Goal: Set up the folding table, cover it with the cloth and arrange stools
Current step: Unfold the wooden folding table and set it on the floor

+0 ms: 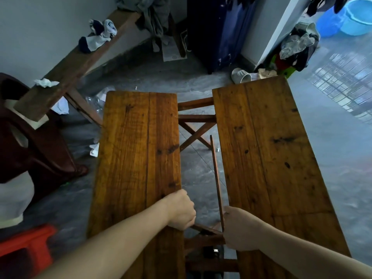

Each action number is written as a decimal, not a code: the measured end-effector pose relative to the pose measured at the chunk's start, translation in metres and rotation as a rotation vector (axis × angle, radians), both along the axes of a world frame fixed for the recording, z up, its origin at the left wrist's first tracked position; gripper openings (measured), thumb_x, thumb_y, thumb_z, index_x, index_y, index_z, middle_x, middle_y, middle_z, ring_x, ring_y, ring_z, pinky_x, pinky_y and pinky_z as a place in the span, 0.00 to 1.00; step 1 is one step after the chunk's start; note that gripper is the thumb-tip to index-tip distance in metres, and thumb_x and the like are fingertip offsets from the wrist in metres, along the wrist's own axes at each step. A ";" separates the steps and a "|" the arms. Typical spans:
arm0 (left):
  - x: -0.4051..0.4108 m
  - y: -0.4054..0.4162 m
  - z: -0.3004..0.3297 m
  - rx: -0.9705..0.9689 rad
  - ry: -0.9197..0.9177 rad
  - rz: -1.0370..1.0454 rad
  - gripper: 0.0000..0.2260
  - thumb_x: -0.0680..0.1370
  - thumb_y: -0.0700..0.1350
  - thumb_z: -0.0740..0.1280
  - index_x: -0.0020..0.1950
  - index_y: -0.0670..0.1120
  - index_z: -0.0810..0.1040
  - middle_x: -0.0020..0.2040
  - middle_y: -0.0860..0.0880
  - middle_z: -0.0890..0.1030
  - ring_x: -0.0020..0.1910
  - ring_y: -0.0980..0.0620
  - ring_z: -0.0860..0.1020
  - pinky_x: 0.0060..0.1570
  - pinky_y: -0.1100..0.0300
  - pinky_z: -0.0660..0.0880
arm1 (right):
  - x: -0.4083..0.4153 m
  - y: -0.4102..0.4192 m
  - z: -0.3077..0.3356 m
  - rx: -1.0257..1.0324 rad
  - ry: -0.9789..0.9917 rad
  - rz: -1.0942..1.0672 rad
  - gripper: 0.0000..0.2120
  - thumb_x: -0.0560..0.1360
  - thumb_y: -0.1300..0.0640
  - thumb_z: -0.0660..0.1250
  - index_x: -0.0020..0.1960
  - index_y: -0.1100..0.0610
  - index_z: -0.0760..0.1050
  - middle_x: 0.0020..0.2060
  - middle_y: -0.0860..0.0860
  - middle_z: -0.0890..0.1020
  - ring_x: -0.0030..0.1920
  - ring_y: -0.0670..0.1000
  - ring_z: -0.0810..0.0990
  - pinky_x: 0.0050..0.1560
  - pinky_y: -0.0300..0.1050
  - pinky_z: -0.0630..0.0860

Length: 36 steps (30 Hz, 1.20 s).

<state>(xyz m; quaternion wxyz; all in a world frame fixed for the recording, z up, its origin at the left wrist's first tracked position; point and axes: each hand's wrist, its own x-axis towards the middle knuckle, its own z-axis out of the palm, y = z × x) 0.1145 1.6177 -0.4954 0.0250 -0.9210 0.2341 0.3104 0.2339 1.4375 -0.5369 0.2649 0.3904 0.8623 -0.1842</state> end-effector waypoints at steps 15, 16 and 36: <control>0.017 0.002 -0.030 -0.034 -0.079 0.053 0.20 0.83 0.47 0.52 0.30 0.49 0.63 0.43 0.48 0.84 0.40 0.47 0.80 0.46 0.52 0.75 | -0.001 0.033 0.001 -0.064 -0.078 0.012 0.12 0.78 0.51 0.67 0.38 0.54 0.80 0.34 0.49 0.80 0.36 0.51 0.74 0.46 0.48 0.66; 0.017 0.003 -0.032 -0.028 -0.085 0.047 0.20 0.83 0.47 0.52 0.30 0.49 0.63 0.43 0.48 0.84 0.40 0.47 0.81 0.46 0.51 0.75 | 0.001 0.032 0.000 -0.055 -0.085 0.018 0.11 0.78 0.52 0.67 0.39 0.54 0.80 0.35 0.49 0.81 0.38 0.51 0.76 0.49 0.48 0.67; 0.022 0.016 -0.054 -0.019 -0.079 -0.006 0.19 0.84 0.45 0.50 0.36 0.48 0.71 0.39 0.51 0.82 0.37 0.48 0.78 0.44 0.55 0.70 | 0.010 0.048 -0.010 0.011 0.099 -0.099 0.13 0.84 0.53 0.56 0.50 0.54 0.78 0.42 0.51 0.83 0.43 0.53 0.80 0.55 0.47 0.69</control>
